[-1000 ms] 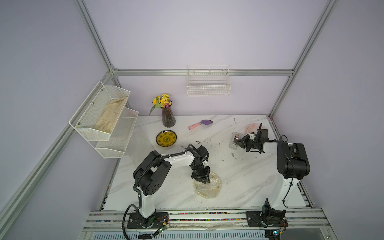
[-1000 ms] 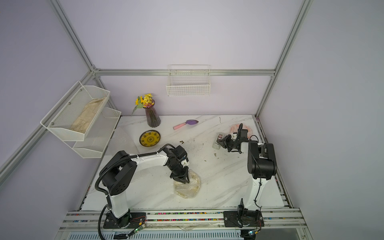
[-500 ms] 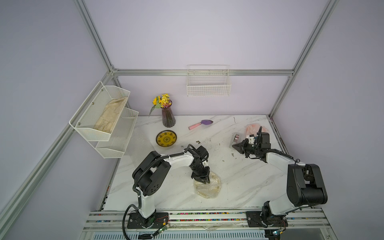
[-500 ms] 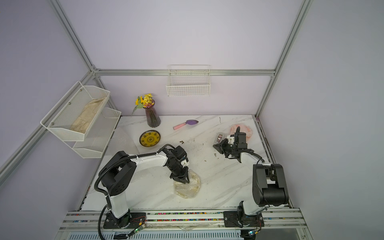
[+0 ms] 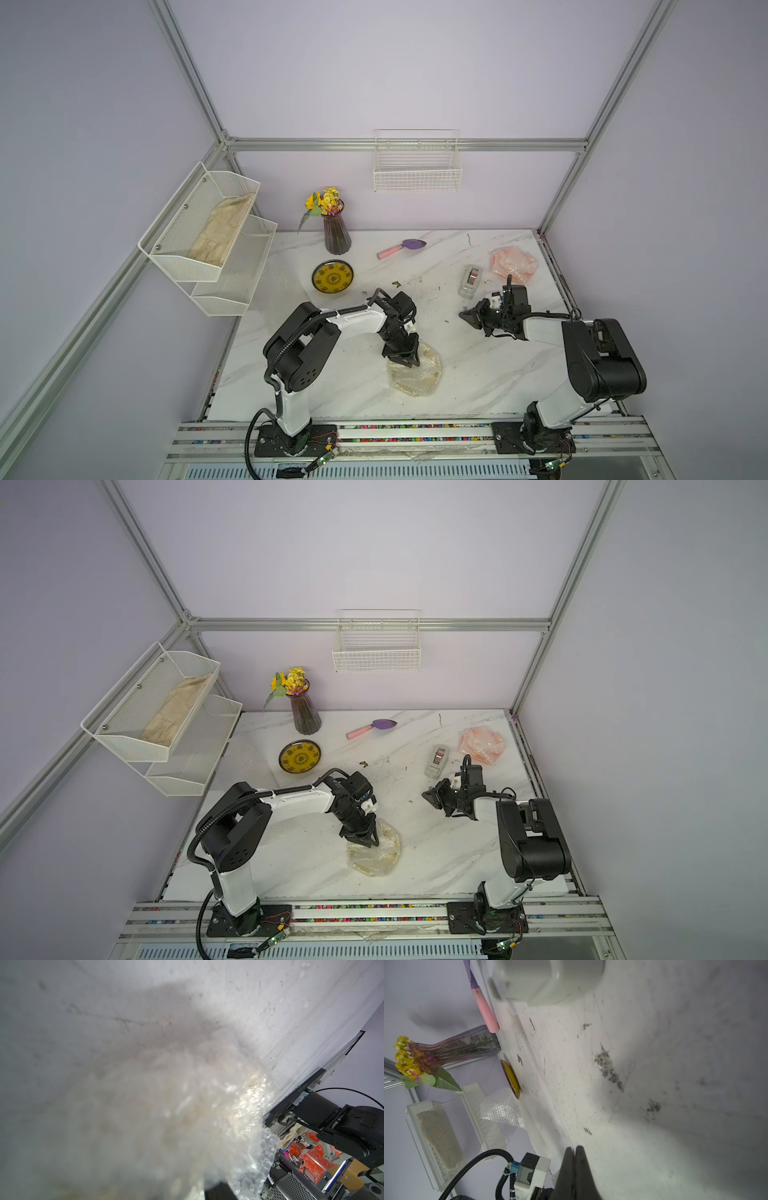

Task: Wrap dinner plates in bubble wrap
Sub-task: Pull the tape from the tape cutter.

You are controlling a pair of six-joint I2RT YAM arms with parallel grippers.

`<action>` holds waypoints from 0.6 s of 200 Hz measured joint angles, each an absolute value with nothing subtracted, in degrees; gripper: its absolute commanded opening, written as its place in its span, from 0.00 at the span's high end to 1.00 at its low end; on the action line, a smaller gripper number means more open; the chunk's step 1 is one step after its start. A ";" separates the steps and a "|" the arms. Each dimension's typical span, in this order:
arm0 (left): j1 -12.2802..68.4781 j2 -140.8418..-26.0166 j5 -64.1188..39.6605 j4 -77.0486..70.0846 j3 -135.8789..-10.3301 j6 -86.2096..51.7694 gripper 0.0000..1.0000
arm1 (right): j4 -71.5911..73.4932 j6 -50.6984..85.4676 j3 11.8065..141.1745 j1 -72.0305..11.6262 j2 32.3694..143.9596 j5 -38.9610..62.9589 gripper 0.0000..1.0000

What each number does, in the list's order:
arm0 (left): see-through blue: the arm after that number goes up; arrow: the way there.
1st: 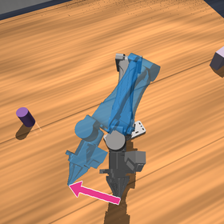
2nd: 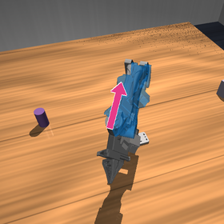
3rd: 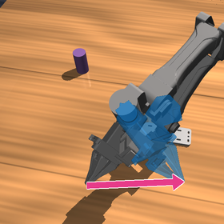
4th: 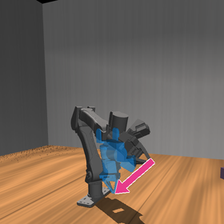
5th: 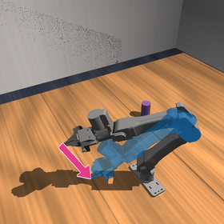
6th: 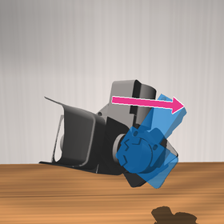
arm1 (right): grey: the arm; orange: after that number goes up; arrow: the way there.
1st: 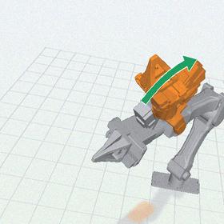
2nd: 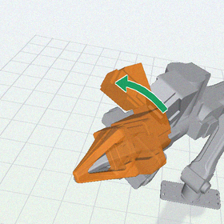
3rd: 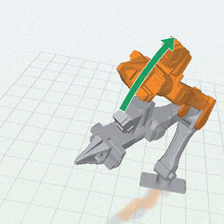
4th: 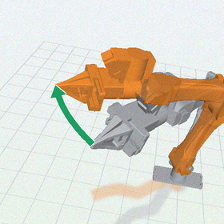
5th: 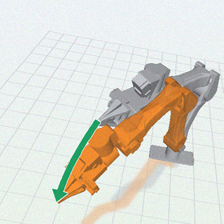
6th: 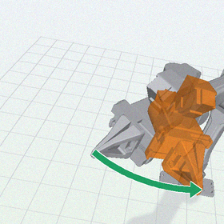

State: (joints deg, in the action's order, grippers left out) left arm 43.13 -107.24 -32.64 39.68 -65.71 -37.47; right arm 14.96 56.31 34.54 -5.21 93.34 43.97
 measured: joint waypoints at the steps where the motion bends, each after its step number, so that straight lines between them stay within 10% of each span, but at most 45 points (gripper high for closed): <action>1: 43.13 -107.24 -32.62 39.68 -65.71 -37.47 0.73 | 15.16 56.34 34.50 -5.23 93.54 43.97 1.00; 120: 43.13 -107.24 -32.73 39.66 -65.71 -37.43 0.73 | 10.33 56.66 27.83 -4.95 81.67 47.18 0.64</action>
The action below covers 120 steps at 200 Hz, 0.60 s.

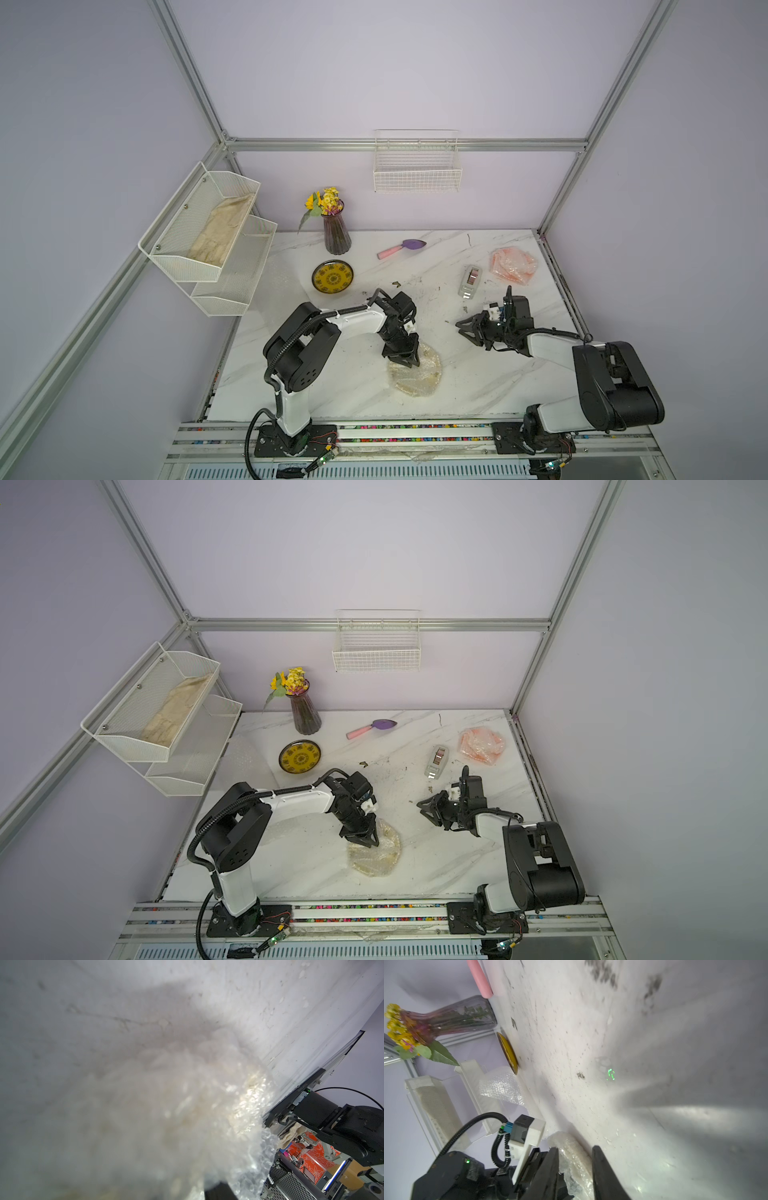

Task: Wrap dinner plates in bubble wrap
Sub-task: Pull the tape from the tape cutter, then tear off the tape using the Tape Cutter.

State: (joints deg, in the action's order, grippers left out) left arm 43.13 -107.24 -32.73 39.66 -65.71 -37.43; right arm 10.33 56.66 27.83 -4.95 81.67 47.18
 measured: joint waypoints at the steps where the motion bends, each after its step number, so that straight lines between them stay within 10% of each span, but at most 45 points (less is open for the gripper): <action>1: 43.13 -107.24 -32.73 39.66 -65.71 -37.43 0.73 | 10.20 56.49 27.94 -4.67 81.60 47.20 0.64; 120: 43.13 -107.26 -32.82 39.68 -65.71 -37.34 0.73 | 21.54 43.33 43.40 1.34 103.15 45.23 0.51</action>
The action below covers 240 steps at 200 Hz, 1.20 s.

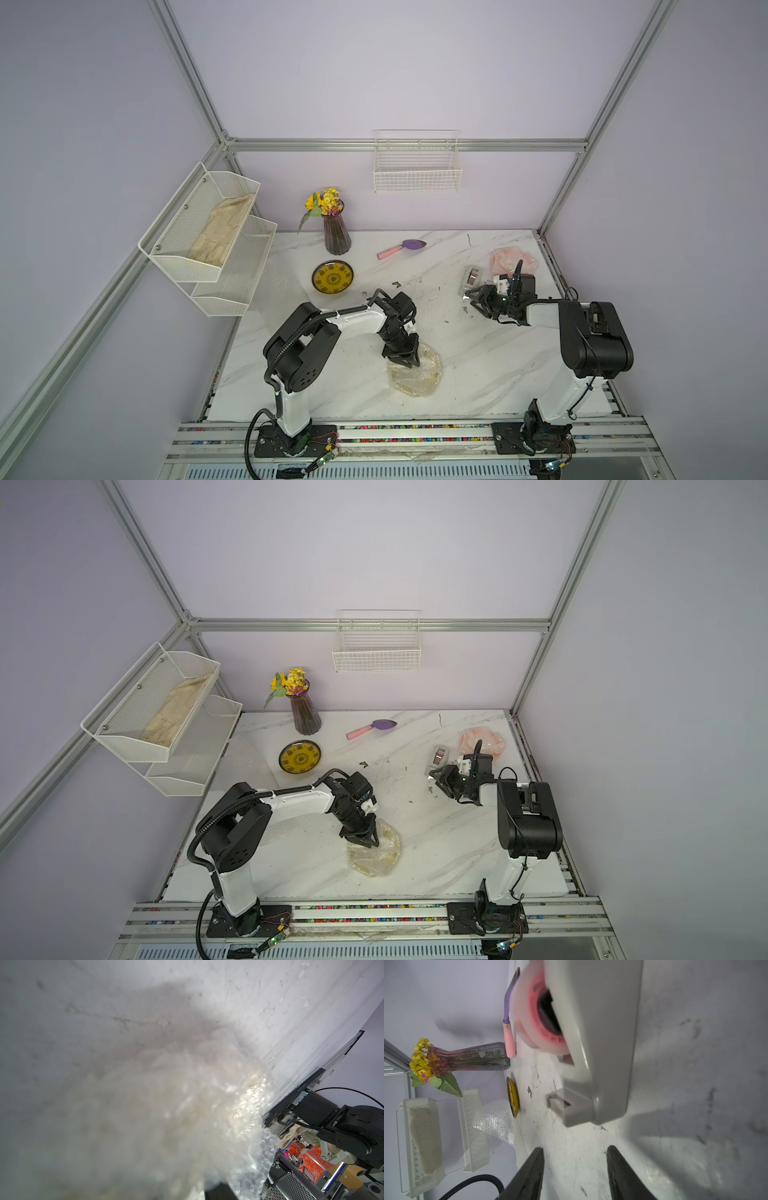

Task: Wrap dinner plates in bubble wrap
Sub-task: Tear off the tape using the Tape Cutter.

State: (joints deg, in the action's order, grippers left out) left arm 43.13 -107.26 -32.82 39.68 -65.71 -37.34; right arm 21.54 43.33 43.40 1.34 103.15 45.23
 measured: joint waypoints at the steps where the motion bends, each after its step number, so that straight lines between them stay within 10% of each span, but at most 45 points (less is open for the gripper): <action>1: 43.13 -107.26 -32.82 39.68 -65.71 -37.34 0.73 | 21.71 43.42 43.40 1.34 103.24 45.25 0.51; 89: 43.13 -107.28 -32.86 39.70 -65.71 -37.36 0.73 | 33.21 49.45 43.22 1.06 109.19 48.14 0.71; 130: 43.13 -107.28 -32.86 39.70 -65.71 -37.36 0.73 | 33.91 50.59 43.00 0.93 109.54 48.03 1.00; 240: 43.13 -107.35 -32.99 39.66 -65.71 -37.39 0.73 | 3.25 47.97 47.27 -3.05 101.82 33.41 1.00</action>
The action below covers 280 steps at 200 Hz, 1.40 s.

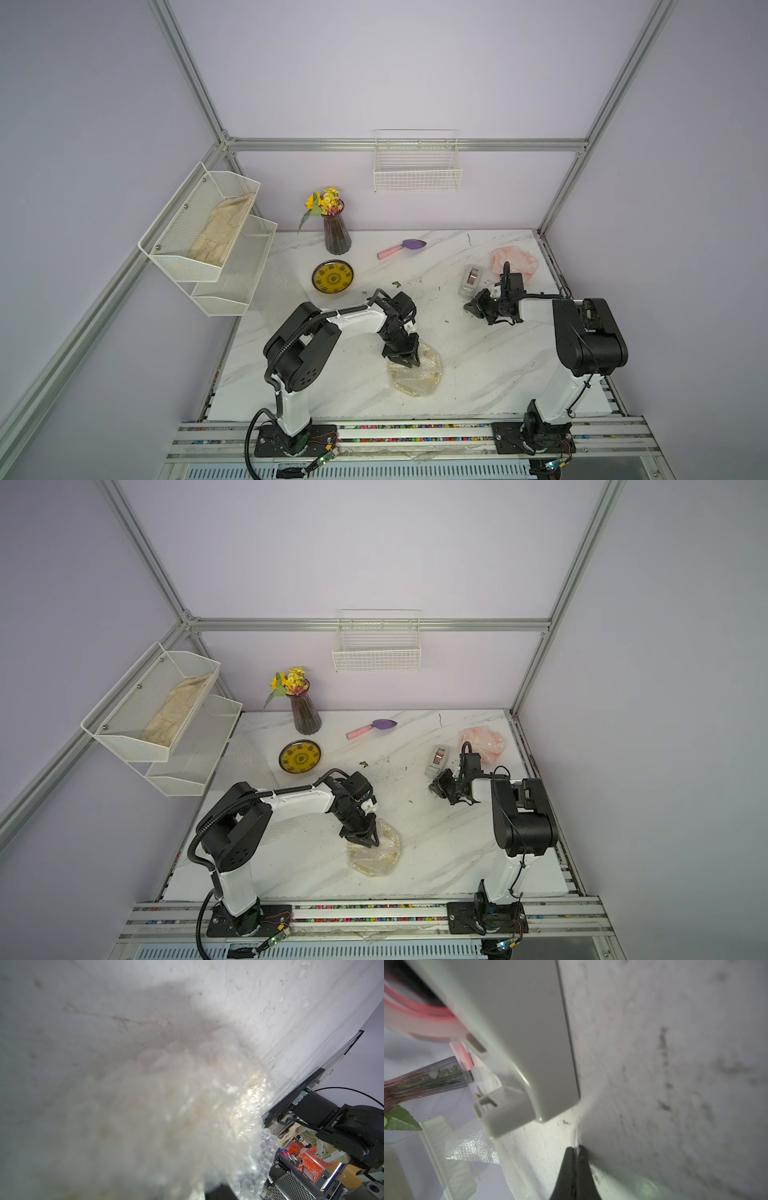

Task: Wrap dinner plates in bubble wrap
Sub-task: Tear off the tape using the Tape Cutter, then stick the tape on the bubble wrap.

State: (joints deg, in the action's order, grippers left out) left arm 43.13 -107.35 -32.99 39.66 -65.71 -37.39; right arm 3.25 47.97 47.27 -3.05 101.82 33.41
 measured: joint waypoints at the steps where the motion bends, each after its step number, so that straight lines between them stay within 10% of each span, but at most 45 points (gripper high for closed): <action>1: 43.13 -107.35 -32.99 39.68 -65.71 -37.39 0.73 | 2.90 47.88 47.29 -3.07 101.67 33.21 1.00; 192: 44.05 -104.38 -29.56 36.95 -63.33 -29.56 0.73 | -30.26 36.38 36.99 -20.93 47.79 46.74 1.00; 280: 44.34 -103.09 -29.50 34.76 -61.49 -26.83 0.73 | -17.32 45.63 29.23 -37.41 61.25 44.07 1.00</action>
State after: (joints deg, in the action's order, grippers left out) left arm 44.34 -103.09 -29.50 34.76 -61.49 -26.83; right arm -17.32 45.63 29.23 -37.41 61.25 44.07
